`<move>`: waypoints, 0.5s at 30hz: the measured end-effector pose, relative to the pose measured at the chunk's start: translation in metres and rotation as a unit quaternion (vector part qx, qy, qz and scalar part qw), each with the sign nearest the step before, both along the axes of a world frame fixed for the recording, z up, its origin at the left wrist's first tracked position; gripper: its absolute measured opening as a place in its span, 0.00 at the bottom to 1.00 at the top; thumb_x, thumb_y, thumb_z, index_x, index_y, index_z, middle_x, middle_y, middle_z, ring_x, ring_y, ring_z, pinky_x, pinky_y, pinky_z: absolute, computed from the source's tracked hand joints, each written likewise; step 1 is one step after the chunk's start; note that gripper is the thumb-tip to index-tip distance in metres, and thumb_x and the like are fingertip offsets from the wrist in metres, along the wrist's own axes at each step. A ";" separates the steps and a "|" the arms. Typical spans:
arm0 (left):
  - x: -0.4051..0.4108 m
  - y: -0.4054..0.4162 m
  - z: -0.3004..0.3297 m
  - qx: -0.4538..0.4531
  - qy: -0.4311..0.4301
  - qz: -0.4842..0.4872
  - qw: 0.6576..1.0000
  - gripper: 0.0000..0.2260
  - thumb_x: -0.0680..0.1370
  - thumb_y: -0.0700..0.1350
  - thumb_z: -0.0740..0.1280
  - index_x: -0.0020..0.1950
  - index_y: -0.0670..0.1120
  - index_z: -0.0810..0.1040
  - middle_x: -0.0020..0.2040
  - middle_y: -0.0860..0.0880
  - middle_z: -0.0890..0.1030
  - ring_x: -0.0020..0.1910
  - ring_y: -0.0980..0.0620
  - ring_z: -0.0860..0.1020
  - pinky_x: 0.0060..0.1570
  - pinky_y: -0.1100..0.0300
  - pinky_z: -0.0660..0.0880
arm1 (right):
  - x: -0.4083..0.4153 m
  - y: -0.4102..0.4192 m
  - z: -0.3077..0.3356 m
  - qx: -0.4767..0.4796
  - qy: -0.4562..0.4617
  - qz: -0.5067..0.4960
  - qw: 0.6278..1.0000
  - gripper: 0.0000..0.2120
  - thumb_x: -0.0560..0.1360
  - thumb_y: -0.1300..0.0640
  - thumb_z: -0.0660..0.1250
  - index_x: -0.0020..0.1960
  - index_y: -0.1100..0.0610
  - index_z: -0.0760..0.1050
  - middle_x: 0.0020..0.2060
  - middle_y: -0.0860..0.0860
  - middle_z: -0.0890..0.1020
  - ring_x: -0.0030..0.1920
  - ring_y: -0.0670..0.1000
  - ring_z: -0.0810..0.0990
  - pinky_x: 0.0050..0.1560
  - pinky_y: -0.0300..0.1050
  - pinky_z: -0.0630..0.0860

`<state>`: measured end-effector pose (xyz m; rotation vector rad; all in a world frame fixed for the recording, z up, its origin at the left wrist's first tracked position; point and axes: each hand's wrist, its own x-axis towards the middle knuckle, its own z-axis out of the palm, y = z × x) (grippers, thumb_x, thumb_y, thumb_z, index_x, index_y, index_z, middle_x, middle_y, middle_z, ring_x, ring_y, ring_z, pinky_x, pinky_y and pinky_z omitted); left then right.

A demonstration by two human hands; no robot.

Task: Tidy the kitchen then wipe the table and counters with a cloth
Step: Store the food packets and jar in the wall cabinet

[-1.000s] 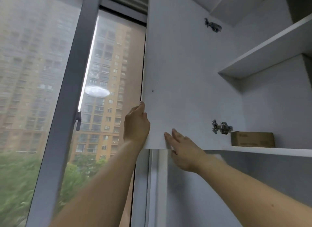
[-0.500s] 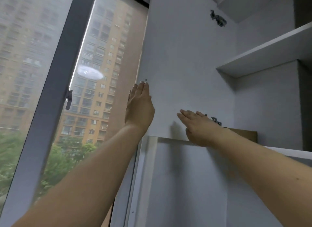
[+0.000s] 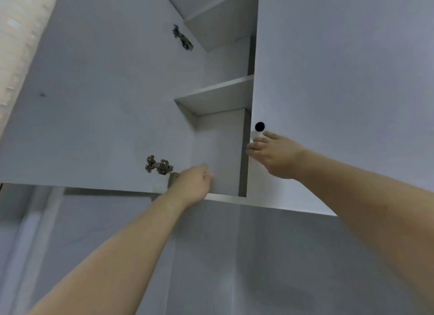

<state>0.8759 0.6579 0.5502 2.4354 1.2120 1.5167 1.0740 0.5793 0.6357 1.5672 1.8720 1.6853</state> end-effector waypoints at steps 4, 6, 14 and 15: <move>0.066 0.014 -0.013 -0.051 0.019 -0.119 0.991 0.12 0.83 0.46 0.56 0.52 0.45 0.78 0.50 0.48 0.80 0.53 0.47 0.76 0.48 0.59 0.69 | 0.019 -0.001 -0.001 -0.009 -0.023 -0.057 0.998 0.26 0.82 0.61 0.47 0.79 0.56 0.49 0.78 0.50 0.50 0.77 0.51 0.48 0.76 0.50 0.41; 0.089 0.021 -0.016 -0.062 -0.014 -0.140 0.988 0.13 0.83 0.45 0.55 0.55 0.43 0.78 0.53 0.46 0.81 0.53 0.46 0.77 0.48 0.59 0.70 | 0.020 0.004 -0.003 0.000 -0.019 -0.056 0.998 0.26 0.81 0.61 0.47 0.79 0.56 0.47 0.78 0.50 0.48 0.78 0.51 0.47 0.76 0.49 0.41; 0.107 0.041 -0.012 -0.119 -0.201 -0.228 0.945 0.10 0.79 0.43 0.60 0.38 0.45 0.72 0.35 0.46 0.69 0.36 0.52 0.66 0.37 0.60 0.60 | 0.025 0.005 -0.014 0.058 0.040 -0.039 0.997 0.27 0.81 0.60 0.49 0.78 0.58 0.46 0.78 0.50 0.48 0.77 0.51 0.47 0.75 0.45 0.47; 0.102 0.039 -0.013 -0.129 -0.212 -0.239 0.939 0.07 0.76 0.45 0.61 0.39 0.46 0.72 0.36 0.46 0.69 0.37 0.52 0.66 0.40 0.59 0.60 | 0.025 -0.001 -0.014 0.067 0.057 -0.039 0.995 0.26 0.82 0.58 0.49 0.78 0.59 0.47 0.78 0.50 0.49 0.77 0.50 0.47 0.74 0.45 0.47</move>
